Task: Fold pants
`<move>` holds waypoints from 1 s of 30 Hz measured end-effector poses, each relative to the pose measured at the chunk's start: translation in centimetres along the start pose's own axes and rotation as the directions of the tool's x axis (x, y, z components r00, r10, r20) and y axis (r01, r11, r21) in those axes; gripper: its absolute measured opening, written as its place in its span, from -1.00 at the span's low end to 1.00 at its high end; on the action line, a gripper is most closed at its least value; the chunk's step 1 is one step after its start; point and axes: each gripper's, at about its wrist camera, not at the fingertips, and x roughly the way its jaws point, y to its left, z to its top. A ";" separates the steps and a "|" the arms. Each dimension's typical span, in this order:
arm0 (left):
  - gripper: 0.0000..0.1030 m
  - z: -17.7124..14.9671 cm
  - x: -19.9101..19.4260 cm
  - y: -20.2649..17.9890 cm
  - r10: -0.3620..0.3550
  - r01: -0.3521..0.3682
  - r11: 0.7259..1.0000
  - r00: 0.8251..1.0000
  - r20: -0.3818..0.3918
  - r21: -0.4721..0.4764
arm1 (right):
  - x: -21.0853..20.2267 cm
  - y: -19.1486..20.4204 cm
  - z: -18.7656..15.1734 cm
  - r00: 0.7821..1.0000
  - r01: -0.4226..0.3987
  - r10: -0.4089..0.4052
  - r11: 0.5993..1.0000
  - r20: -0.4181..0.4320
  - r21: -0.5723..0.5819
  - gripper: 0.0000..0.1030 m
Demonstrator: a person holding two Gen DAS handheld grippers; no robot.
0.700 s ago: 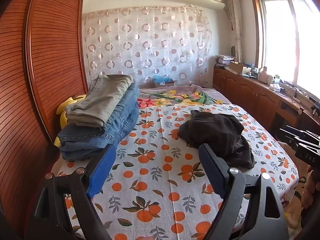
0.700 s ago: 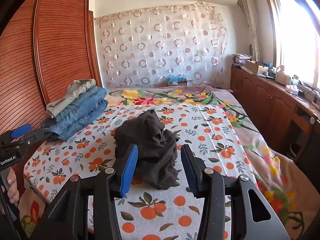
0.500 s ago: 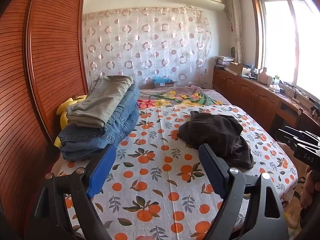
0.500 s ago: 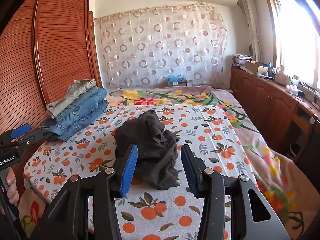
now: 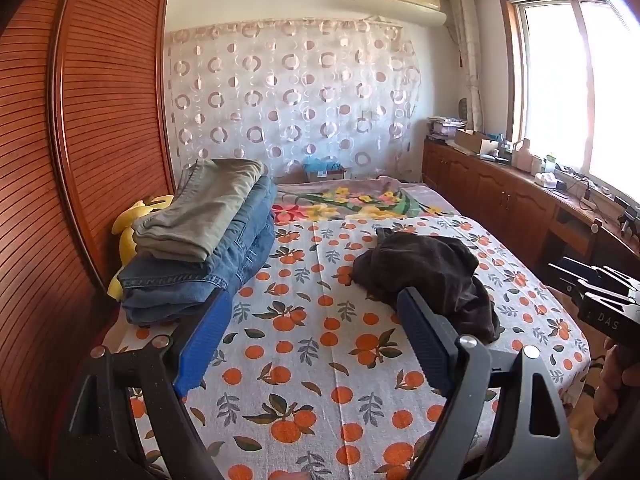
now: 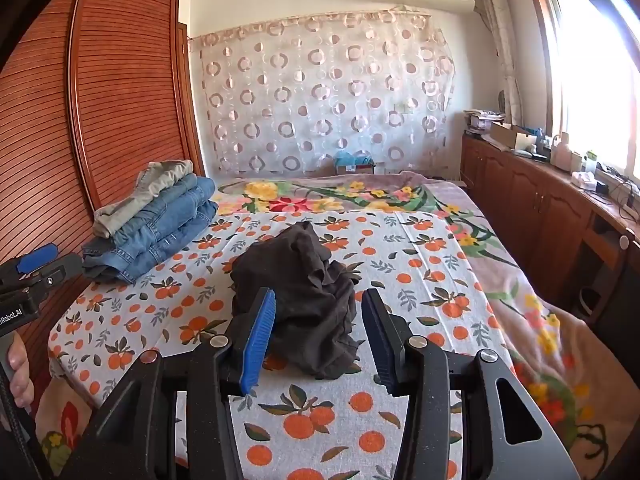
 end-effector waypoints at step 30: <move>0.66 0.0 -0.4 -0.6 -0.001 0.001 1.000 1.000 0.005 0.004 | -0.2 0.0 0.1 1.000 -0.001 0.001 1.000 0.003 0.000 -0.09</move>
